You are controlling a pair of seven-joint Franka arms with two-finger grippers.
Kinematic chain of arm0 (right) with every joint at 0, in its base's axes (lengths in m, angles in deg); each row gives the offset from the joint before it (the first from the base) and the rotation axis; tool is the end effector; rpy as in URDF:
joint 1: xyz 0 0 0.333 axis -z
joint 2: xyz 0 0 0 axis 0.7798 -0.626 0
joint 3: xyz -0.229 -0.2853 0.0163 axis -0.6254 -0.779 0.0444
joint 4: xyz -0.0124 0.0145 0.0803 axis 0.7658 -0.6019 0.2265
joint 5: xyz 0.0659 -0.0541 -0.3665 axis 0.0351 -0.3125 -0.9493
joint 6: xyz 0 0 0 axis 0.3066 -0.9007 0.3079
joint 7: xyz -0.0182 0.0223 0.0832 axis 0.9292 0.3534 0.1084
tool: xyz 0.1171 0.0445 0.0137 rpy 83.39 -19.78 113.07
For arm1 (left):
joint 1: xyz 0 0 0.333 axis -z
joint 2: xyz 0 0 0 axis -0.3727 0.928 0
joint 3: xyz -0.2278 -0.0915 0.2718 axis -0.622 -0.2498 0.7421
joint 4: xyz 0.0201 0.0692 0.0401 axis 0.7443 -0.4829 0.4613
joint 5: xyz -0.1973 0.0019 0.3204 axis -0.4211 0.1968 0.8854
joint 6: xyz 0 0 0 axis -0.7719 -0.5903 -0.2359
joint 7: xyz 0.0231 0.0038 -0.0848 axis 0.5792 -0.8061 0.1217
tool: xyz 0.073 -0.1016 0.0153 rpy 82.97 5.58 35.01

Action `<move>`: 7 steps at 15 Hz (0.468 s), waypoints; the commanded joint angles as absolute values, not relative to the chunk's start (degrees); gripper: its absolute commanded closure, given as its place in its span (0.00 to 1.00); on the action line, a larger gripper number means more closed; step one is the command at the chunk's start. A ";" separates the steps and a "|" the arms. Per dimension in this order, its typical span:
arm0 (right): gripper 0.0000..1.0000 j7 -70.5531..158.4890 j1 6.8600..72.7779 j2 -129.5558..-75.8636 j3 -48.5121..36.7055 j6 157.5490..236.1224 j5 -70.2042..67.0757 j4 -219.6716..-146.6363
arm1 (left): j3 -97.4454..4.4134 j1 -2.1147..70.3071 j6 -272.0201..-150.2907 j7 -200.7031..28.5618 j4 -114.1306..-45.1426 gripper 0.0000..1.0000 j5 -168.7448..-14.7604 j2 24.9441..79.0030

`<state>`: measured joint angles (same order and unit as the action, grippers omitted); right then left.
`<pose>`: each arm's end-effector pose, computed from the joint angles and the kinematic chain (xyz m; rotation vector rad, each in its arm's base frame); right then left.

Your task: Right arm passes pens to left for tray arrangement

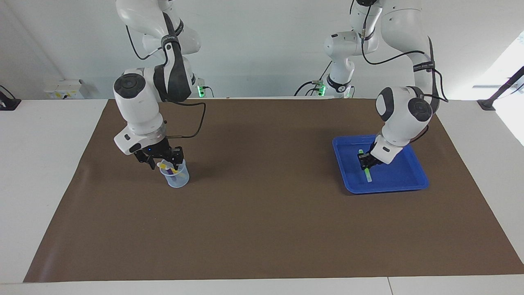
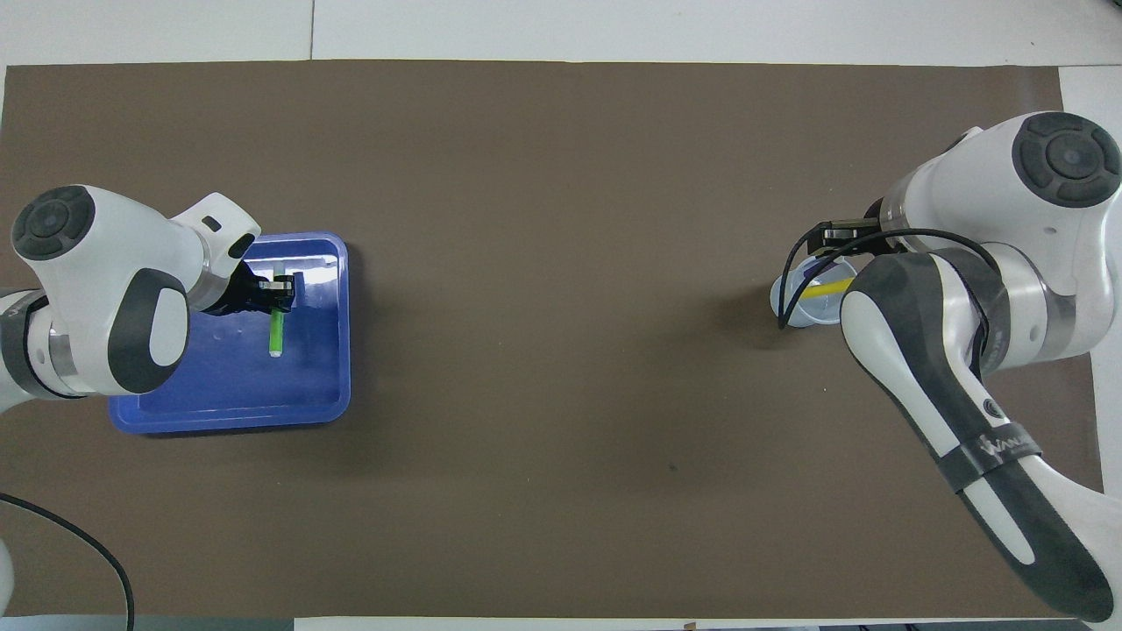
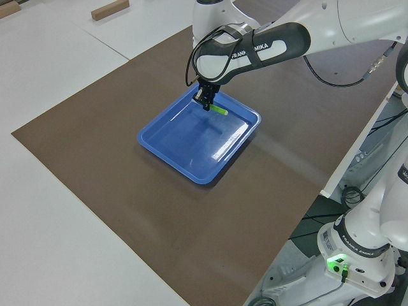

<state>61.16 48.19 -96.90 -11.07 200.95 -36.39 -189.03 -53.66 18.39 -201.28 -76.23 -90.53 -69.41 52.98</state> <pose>0.5948 0.0474 0.4543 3.0880 -0.0520 0.0797 0.5598 -0.0649 0.3704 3.0732 0.0242 -0.0763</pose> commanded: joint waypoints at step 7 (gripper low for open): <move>0.51 59.79 48.52 -95.54 -10.64 205.36 -36.55 -192.60 | -53.95 17.84 -202.32 -77.92 -94.71 1.00 -68.29 50.70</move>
